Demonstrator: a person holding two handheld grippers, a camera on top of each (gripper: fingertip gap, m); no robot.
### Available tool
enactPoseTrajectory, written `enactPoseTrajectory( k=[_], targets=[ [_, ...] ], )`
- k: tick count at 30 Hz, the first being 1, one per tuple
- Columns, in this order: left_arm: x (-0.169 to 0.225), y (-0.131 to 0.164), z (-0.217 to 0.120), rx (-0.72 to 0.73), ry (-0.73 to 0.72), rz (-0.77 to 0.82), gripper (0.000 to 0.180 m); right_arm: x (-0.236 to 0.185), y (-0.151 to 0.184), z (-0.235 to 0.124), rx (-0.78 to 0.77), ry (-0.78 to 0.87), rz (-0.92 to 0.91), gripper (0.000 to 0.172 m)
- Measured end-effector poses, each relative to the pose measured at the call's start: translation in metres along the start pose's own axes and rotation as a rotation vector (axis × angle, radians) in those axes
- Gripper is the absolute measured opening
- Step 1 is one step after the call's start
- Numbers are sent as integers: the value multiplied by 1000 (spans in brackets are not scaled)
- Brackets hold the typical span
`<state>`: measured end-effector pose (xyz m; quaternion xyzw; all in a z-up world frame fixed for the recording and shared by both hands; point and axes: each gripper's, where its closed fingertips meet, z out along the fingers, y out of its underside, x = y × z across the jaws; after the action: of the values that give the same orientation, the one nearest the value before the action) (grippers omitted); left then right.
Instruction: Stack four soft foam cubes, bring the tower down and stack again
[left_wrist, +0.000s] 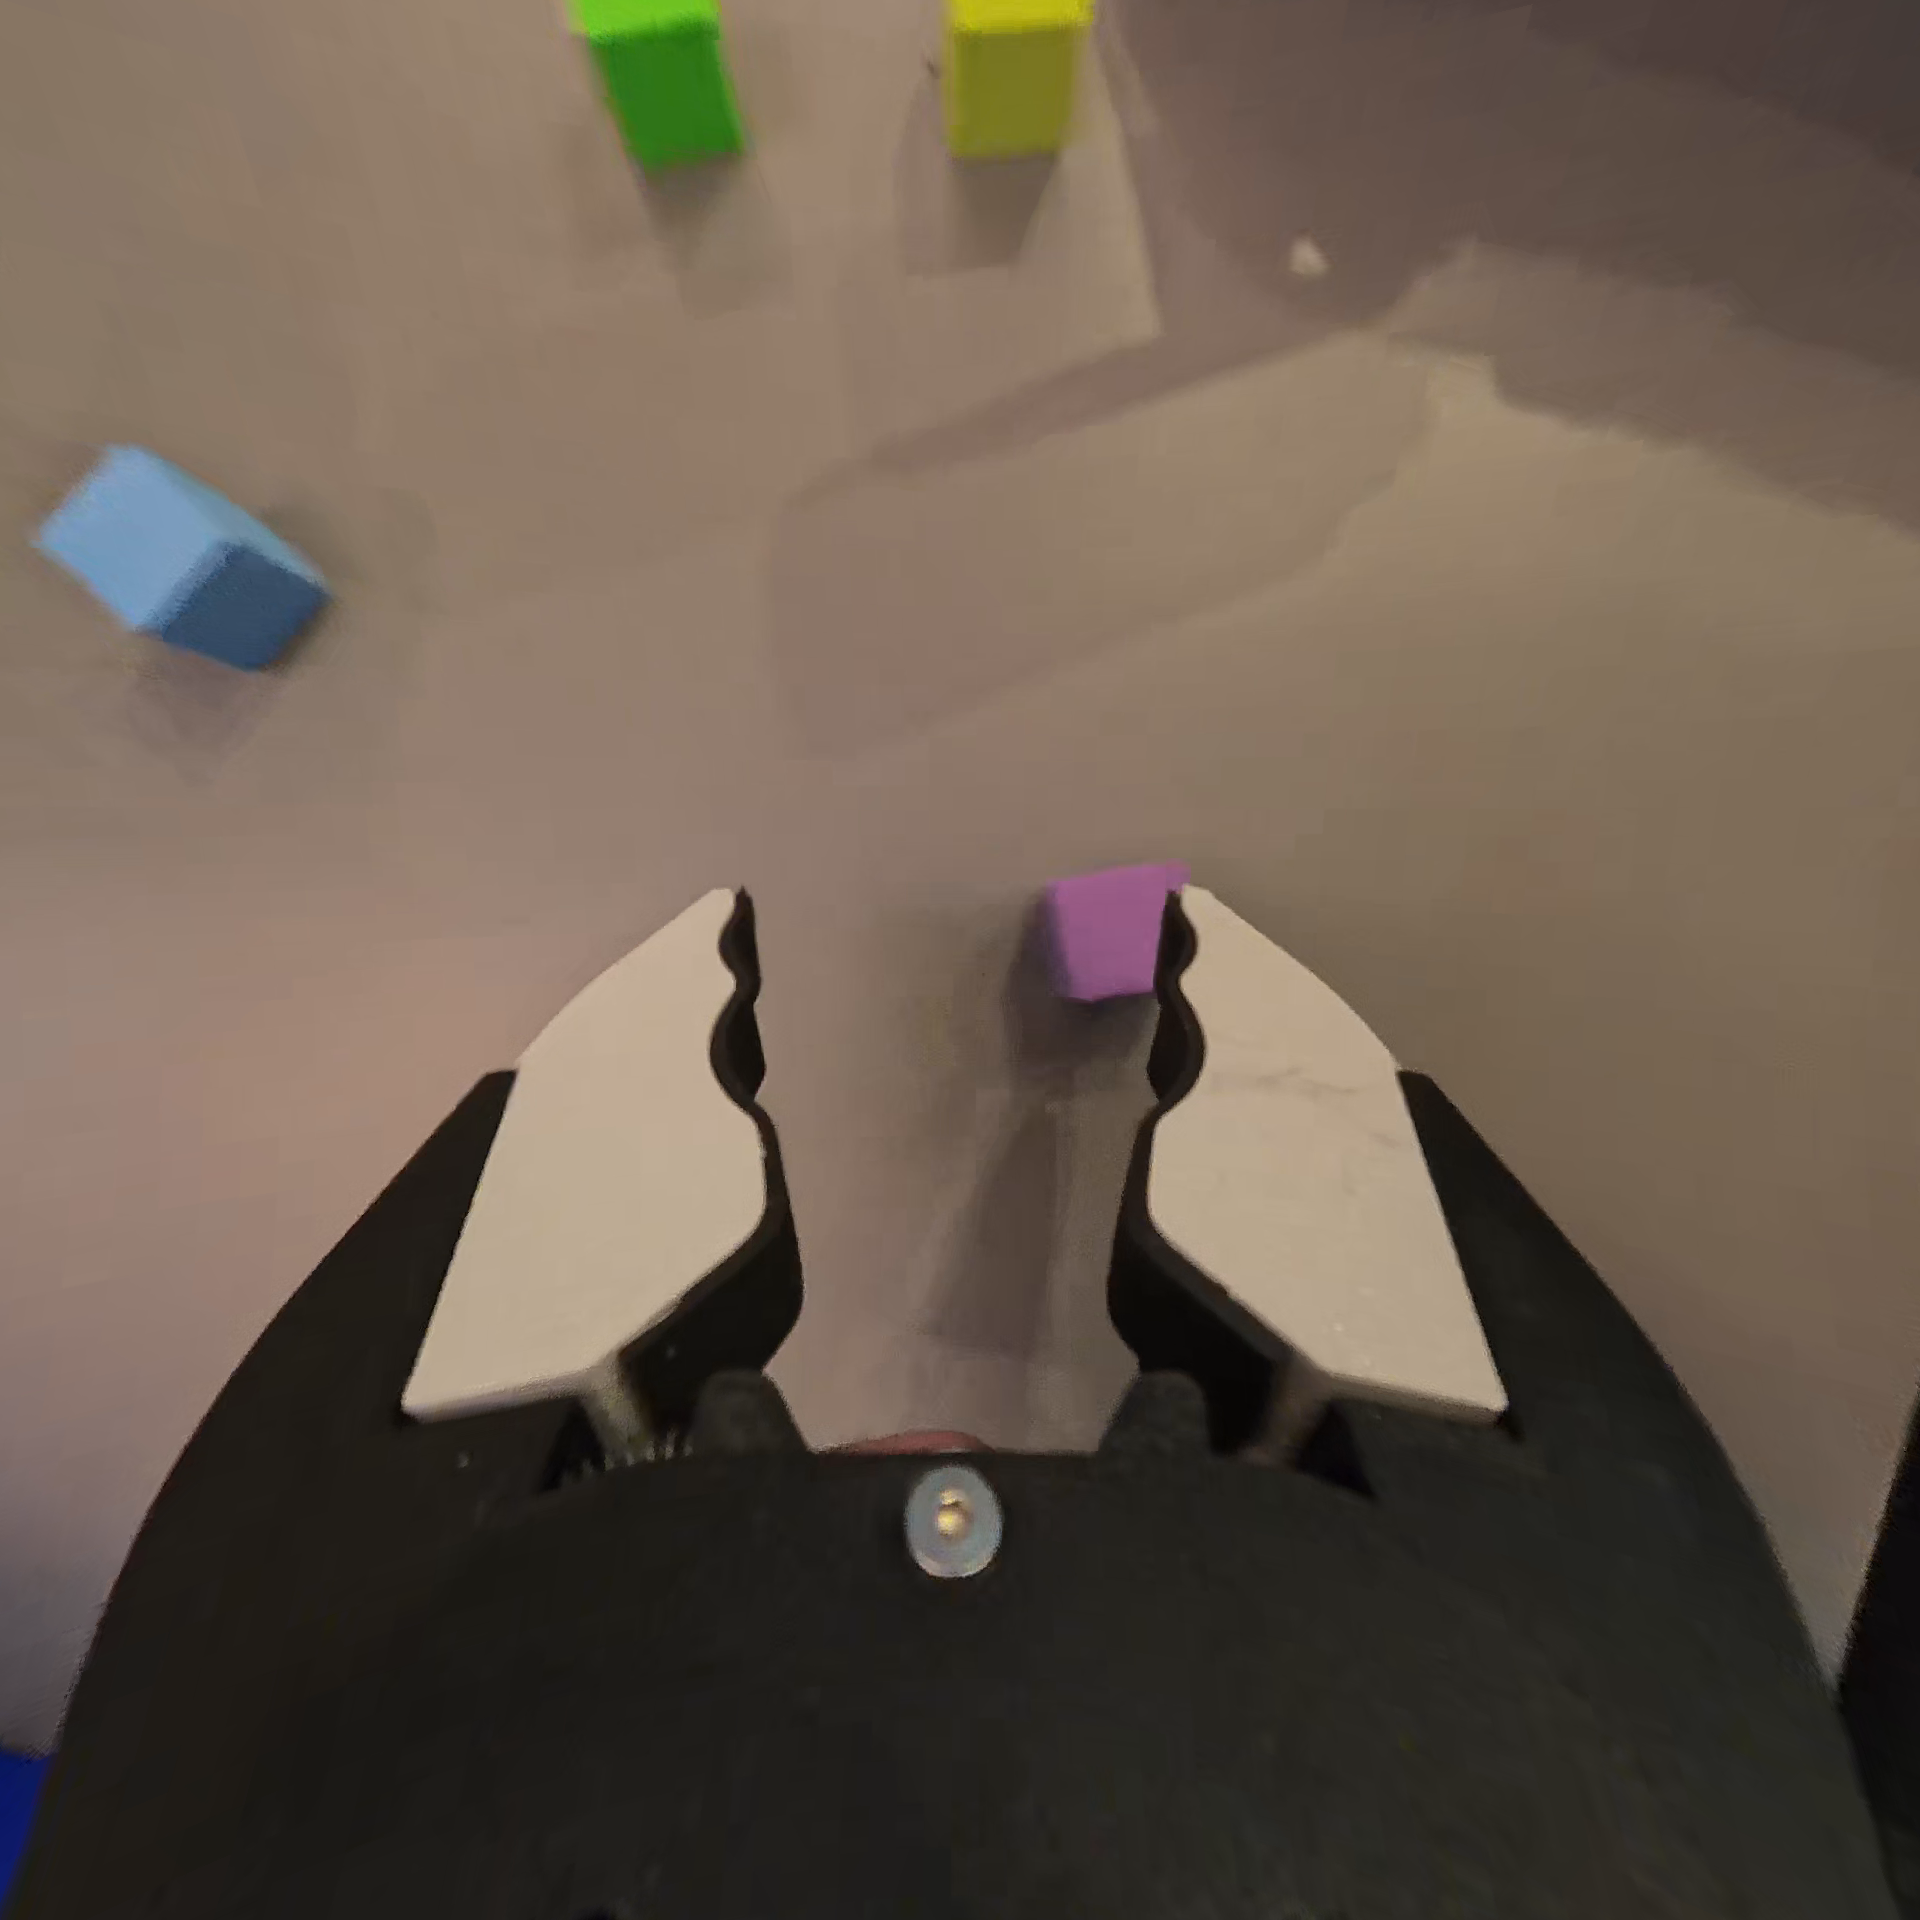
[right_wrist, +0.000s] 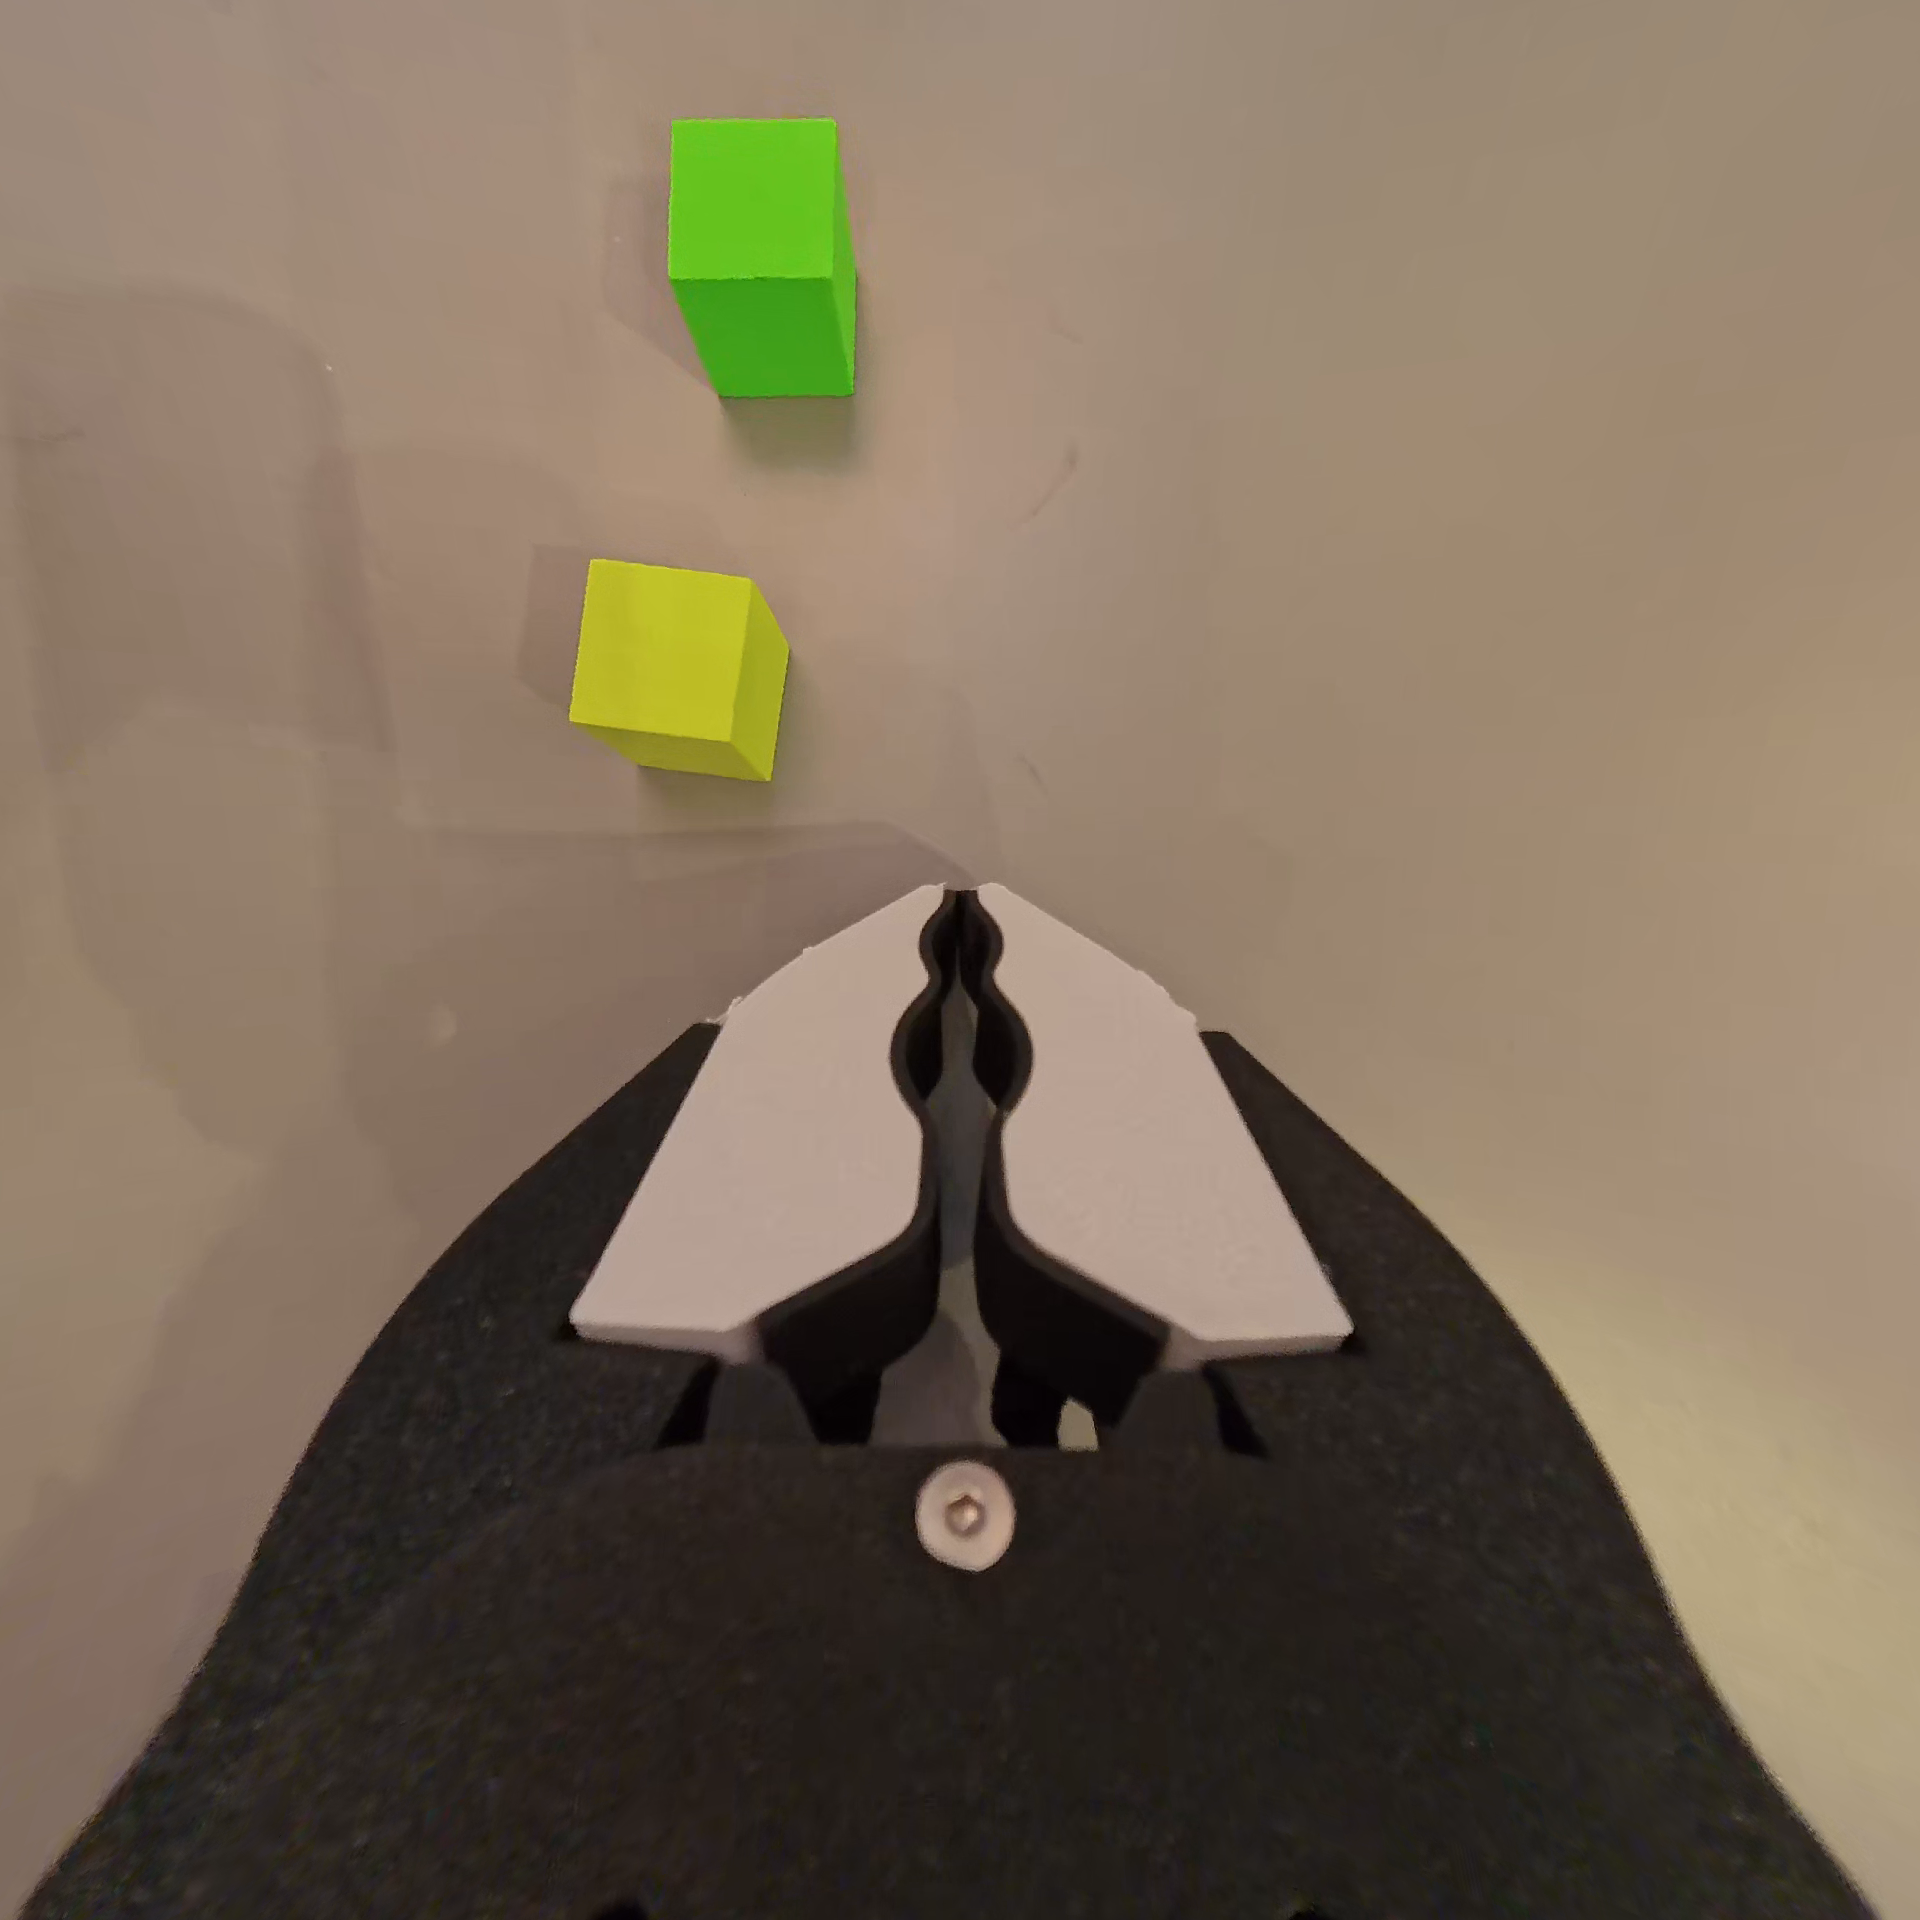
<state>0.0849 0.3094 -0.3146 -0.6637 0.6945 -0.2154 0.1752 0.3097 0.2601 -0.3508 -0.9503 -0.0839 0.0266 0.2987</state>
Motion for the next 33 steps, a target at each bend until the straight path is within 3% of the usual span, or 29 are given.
enactPoseTrajectory(
  k=[1, 5, 10, 16, 20, 23, 29, 33],
  targets=[
    [-12, -6, -4, 20, -35, -19, 71, 0, 0, 0, 1, -2, 1, 0],
    [-61, -31, -8, 62, -174, 8, 65, -1, -1, 0, 7, -8, 1, 0],
    [-113, -46, 2, -49, -337, 269, 55, -1, -1, 1, 14, -14, -3, 0],
    [-138, -63, 23, -112, -258, 411, 53, -1, -2, 2, 37, -39, 9, 0],
    [-149, -46, 50, -246, -206, 462, 55, -2, -5, 3, 53, -52, 11, 0],
    [-149, -48, 61, -208, -167, 421, 35, -2, -6, 4, 59, -61, 12, 0],
    [-143, -47, 55, -171, -208, 339, 32, -2, -8, 6, 71, -72, 19, 0],
    [-117, -45, 33, -133, -254, 261, 33, -3, -8, 6, 70, -65, 15, 0]
  ],
)
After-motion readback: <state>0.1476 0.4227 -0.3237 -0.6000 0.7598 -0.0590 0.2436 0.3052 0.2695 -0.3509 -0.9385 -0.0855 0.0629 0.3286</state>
